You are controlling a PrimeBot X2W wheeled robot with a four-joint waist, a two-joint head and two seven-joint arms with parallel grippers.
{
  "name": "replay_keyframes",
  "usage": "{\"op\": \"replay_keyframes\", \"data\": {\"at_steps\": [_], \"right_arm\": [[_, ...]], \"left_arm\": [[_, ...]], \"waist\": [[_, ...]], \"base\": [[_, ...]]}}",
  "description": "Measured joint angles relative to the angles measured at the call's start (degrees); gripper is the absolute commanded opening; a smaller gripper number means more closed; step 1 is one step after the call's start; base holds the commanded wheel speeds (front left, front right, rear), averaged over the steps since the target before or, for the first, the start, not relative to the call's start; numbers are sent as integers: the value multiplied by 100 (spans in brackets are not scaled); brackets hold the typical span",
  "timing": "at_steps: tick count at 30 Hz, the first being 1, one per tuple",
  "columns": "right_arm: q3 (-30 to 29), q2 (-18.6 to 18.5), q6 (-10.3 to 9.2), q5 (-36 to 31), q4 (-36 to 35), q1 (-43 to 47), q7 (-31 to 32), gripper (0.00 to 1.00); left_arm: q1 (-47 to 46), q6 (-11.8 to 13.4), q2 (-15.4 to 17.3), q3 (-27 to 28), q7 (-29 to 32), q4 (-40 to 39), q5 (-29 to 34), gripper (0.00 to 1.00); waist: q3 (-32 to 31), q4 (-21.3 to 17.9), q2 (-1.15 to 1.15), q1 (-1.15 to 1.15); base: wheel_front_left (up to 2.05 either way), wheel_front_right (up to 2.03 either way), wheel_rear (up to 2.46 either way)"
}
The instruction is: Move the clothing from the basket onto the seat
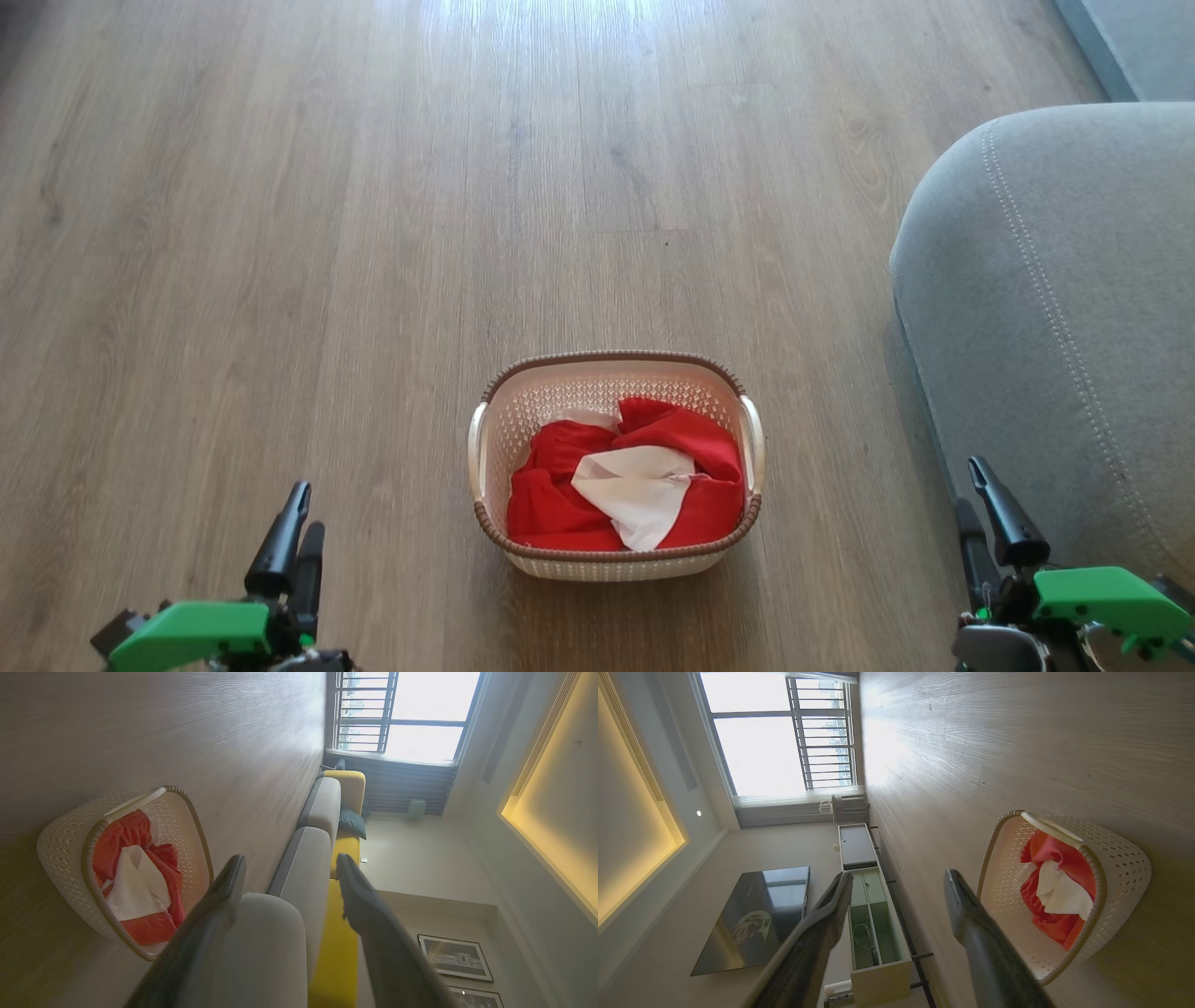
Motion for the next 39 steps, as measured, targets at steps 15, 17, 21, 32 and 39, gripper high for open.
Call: {"op": "replay_keyframes", "data": {"at_steps": [15, 17, 21, 32, 39], "right_arm": [[353, -121, 0, -478, 58, -263, -309, 100], [378, -135, 0, -610, 89, -289, -338, 100], [422, -183, 0, -873, 112, -392, -396, 100], [641, -272, 0, -1775, 269, -632, -578, 100], [746, -313, 0, -2351, 419, -808, -695, 100]], "left_arm": [[-269, -1, 7, -129, -254, 73, 669, 100], [-310, -1, 11, -156, -281, 99, 824, 100], [-353, -1, 14, -198, -357, 142, 1147, 100], [-547, -3, 52, -320, -515, 234, 2204, 100], [-652, -4, 65, -376, -643, 331, 2917, 100]], "waist": [[-34, 1, 0, 0], [-35, 1, 0, 0], [-39, 5, 0, 0], [-47, 12, 0, 0], [-58, 12, 0, 0]], "base": [[0, 0, 0], [0, 0, 0], [0, 0, 0], [0, 0, 0], [0, 0, 0]]}}
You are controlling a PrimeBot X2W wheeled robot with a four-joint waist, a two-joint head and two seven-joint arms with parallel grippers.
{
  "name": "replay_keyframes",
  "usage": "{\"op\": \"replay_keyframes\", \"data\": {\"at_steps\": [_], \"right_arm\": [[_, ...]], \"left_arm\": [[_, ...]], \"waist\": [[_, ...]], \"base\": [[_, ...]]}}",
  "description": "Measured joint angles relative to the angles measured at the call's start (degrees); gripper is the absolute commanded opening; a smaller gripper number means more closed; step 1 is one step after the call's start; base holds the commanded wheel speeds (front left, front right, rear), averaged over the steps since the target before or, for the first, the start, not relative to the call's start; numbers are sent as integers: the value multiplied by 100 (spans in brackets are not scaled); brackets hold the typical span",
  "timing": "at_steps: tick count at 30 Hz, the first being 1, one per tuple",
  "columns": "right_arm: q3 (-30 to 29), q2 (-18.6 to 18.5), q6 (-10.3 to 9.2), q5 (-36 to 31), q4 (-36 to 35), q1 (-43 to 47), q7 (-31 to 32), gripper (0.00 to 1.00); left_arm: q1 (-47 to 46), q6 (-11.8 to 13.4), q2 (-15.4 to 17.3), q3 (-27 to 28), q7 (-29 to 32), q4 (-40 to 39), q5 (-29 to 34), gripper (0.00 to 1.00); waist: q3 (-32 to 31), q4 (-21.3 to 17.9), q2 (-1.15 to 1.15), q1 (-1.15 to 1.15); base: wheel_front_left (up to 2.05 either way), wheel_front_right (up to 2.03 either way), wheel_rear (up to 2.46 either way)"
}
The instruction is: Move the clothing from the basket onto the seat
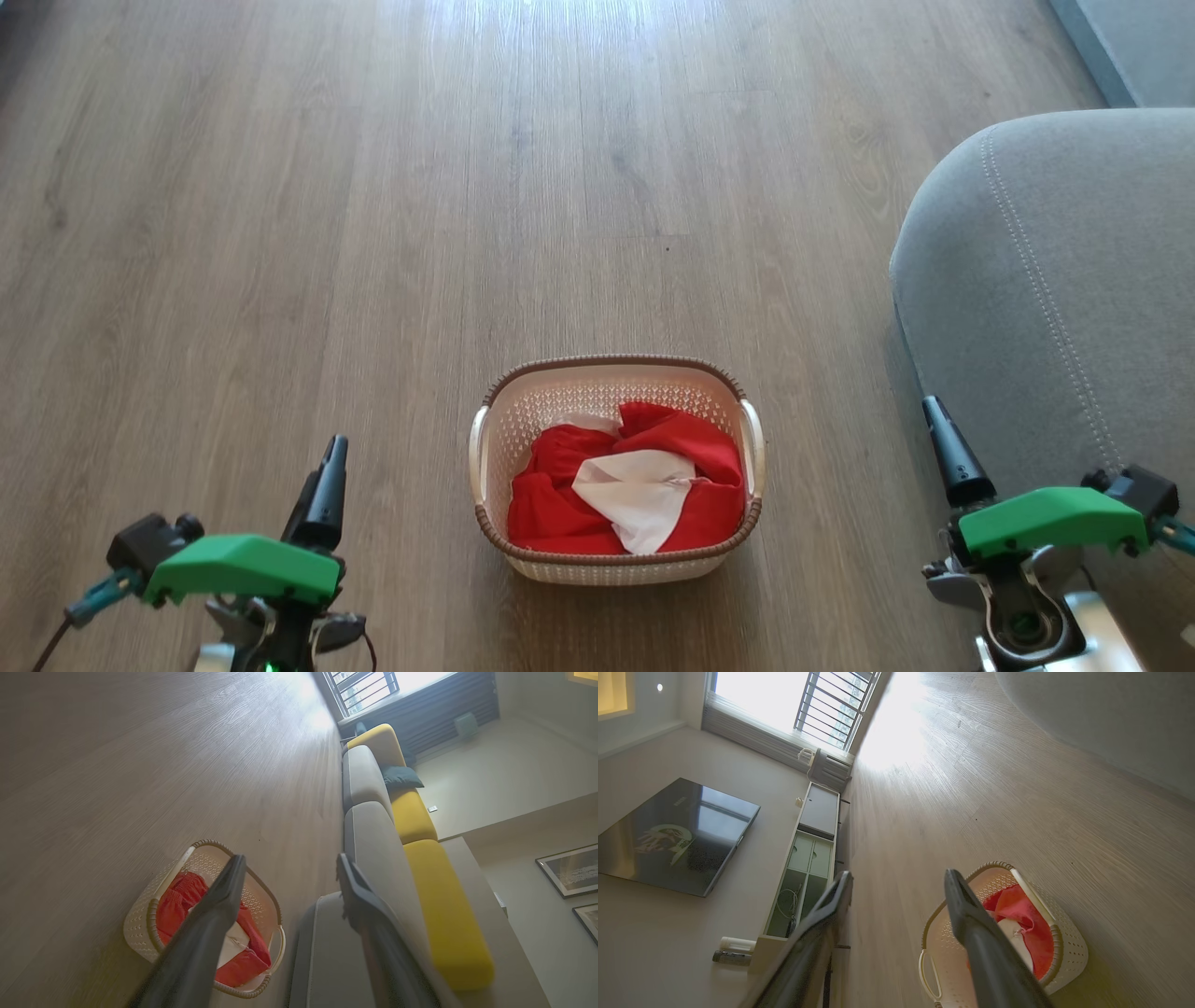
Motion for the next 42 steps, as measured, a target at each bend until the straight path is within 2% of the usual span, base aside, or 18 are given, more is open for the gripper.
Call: {"op": "replay_keyframes", "data": {"at_steps": [16, 42], "right_arm": [[194, -69, 0, -1104, 341, -358, -243, 100], [555, -235, 0, -2716, 867, -954, -673, 100]], "left_arm": [[-181, 199, 30, -81, -226, 8, 1350, 100], [-545, 354, 124, -388, -669, 82, 3245, 100]], "waist": [[-13, 3, 0, 0], [-14, -3, 0, 0]], "base": [[0, 0, 0], [0, 0, 0]]}}
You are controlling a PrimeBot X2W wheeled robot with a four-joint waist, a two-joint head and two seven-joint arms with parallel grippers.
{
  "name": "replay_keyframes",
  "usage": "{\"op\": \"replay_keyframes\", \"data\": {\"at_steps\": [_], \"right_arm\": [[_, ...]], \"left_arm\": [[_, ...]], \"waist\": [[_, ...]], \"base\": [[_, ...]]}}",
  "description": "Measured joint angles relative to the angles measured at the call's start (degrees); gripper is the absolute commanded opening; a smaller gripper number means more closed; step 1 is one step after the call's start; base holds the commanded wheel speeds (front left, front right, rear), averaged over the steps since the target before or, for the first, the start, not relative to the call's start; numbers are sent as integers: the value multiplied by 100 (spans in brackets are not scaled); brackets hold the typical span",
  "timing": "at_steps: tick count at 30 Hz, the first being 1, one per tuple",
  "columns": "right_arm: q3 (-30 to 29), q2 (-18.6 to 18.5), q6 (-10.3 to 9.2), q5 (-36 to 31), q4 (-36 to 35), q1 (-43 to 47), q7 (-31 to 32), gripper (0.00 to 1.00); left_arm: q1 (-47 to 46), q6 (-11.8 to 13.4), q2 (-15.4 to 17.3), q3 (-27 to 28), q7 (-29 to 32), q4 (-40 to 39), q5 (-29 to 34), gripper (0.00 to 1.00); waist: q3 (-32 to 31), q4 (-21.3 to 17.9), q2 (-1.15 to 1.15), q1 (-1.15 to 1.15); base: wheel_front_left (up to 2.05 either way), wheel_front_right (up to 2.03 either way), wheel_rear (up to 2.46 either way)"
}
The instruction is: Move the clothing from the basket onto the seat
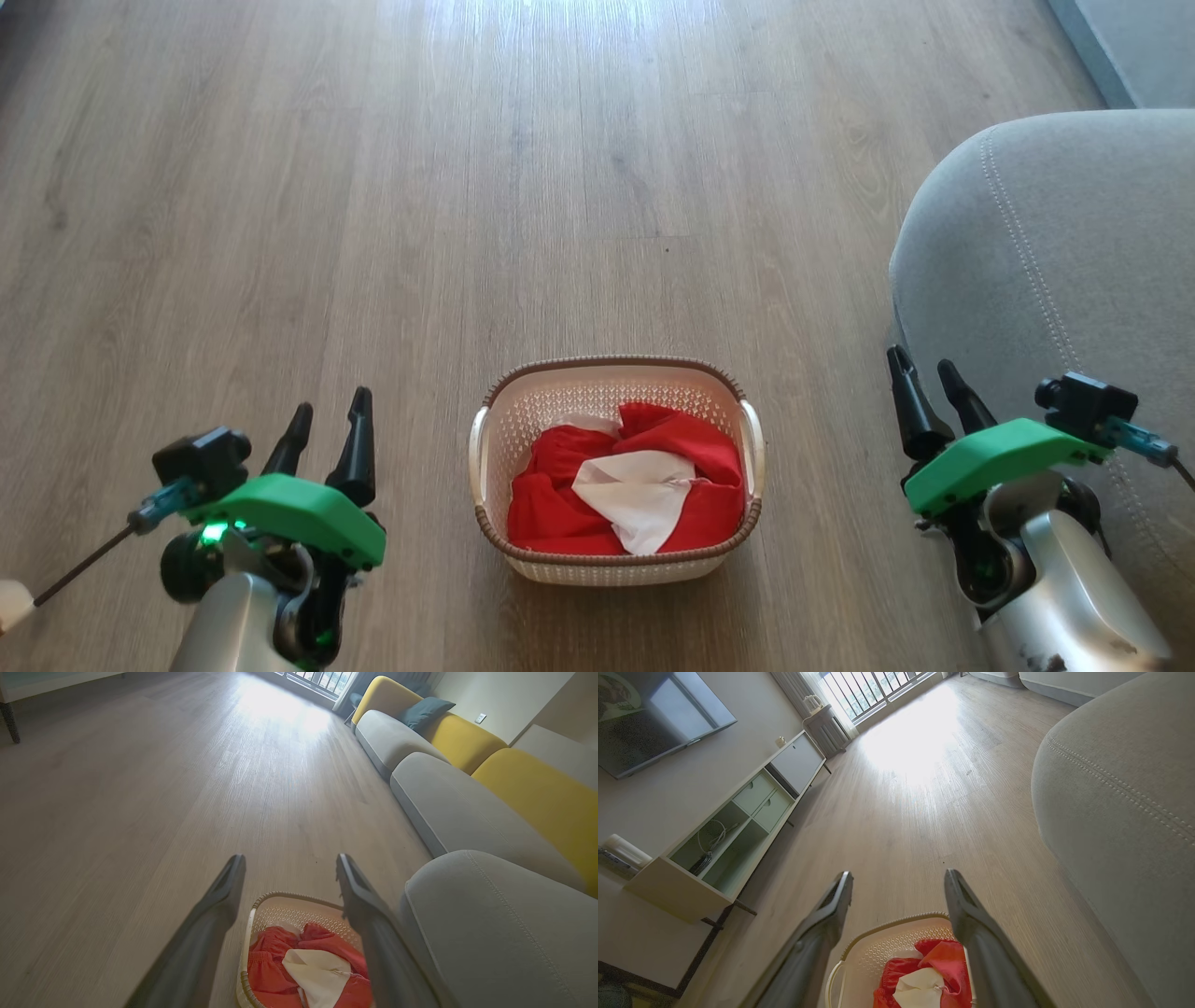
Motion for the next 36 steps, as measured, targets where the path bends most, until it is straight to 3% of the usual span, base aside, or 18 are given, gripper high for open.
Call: {"op": "replay_keyframes", "data": {"at_steps": [36], "right_arm": [[216, -160, 1, -2272, 592, -755, -595, 100]], "left_arm": [[-506, 108, 45, -51, -595, 372, 2510, 100]], "waist": [[-42, 11, 0, 0]], "base": [[0, 0, 0]]}}
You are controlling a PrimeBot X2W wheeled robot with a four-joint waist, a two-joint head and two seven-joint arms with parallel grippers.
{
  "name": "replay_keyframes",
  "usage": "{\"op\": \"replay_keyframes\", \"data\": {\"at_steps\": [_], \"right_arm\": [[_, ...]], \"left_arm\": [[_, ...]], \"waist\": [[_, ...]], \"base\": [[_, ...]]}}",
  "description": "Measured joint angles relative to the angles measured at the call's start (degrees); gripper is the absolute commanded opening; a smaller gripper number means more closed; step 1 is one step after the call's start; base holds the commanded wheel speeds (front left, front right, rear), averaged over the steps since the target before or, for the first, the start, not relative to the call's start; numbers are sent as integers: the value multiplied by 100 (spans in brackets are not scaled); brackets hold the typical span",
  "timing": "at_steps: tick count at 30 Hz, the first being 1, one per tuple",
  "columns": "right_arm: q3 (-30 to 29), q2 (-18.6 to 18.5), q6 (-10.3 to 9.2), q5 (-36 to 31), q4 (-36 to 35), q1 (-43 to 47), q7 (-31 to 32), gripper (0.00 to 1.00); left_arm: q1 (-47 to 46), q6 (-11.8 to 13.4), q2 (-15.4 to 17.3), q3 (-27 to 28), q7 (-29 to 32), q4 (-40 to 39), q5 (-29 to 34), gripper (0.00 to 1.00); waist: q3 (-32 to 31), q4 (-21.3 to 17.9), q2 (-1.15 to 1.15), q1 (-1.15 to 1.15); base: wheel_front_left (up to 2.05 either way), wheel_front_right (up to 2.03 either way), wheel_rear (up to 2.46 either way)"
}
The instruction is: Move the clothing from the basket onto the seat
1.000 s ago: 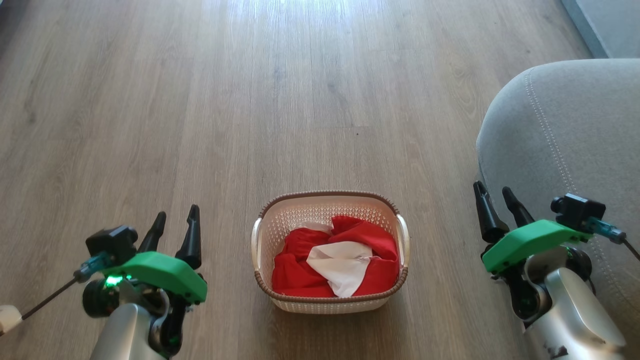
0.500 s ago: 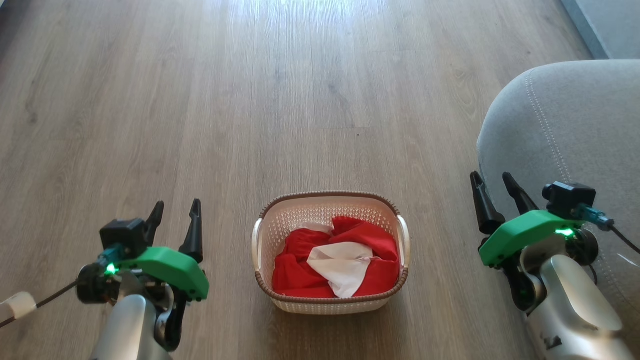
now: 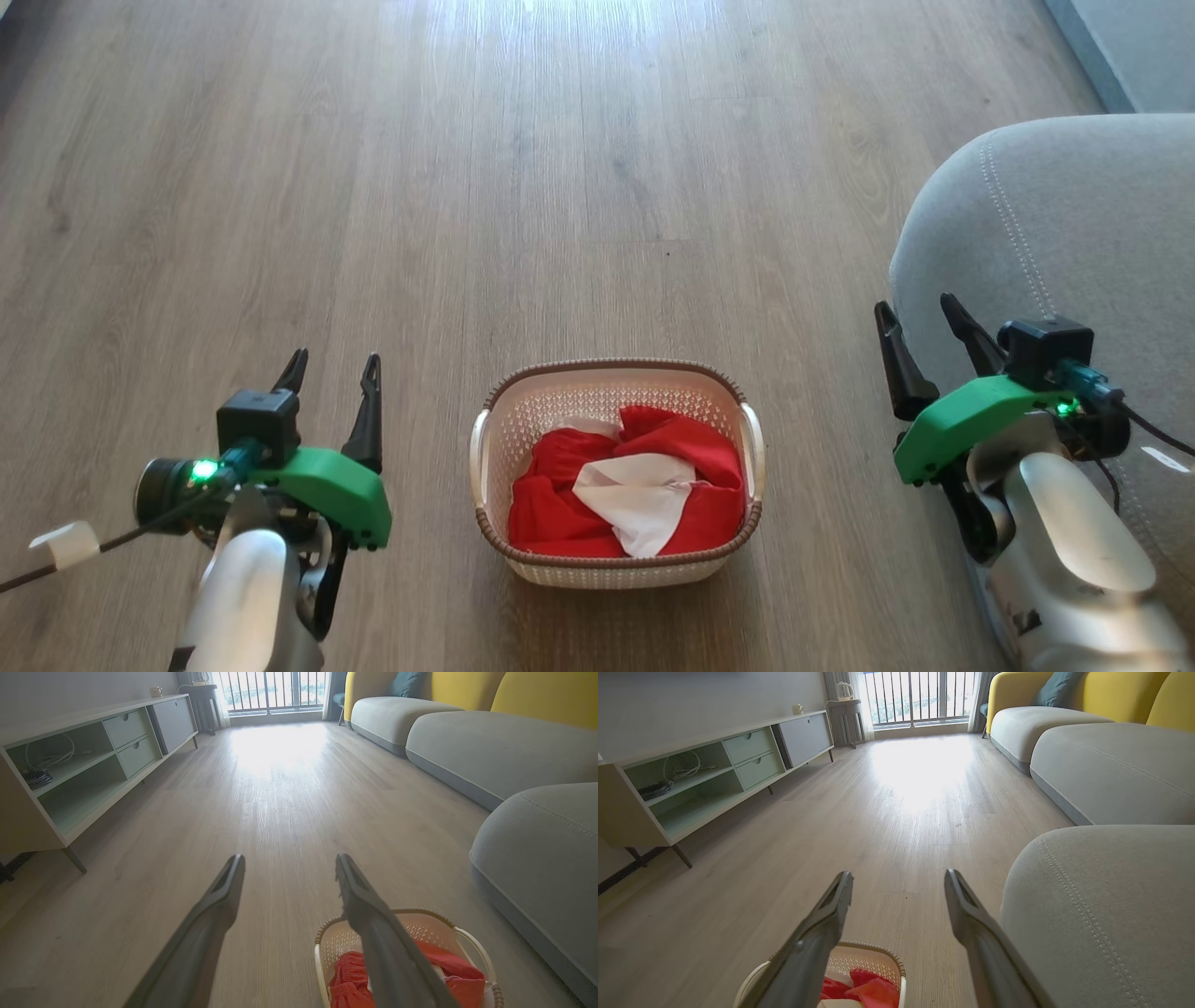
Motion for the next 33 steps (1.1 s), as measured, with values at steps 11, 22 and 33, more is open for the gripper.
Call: {"op": "replay_keyframes", "data": {"at_steps": [11, 22, 33], "right_arm": [[-246, -20, 0, -438, 58, -84, -64, 100], [-378, 7, 0, -544, -32, -84, -64, 100], [-292, 29, 0, -544, -621, -266, -64, 100]], "left_arm": [[-47, 49, -45, 186, -57, 129, 231, 100], [-47, -12, -125, 267, -57, 257, 226, 100], [-163, -166, -166, 218, -58, 366, 126, 100]], "waist": [[42, -25, 0, 0], [104, -35, 0, 0], [629, -226, 0, 0]], "base": [[0, 0, 0], [0, 0, 0], [0, 0, 0]]}}
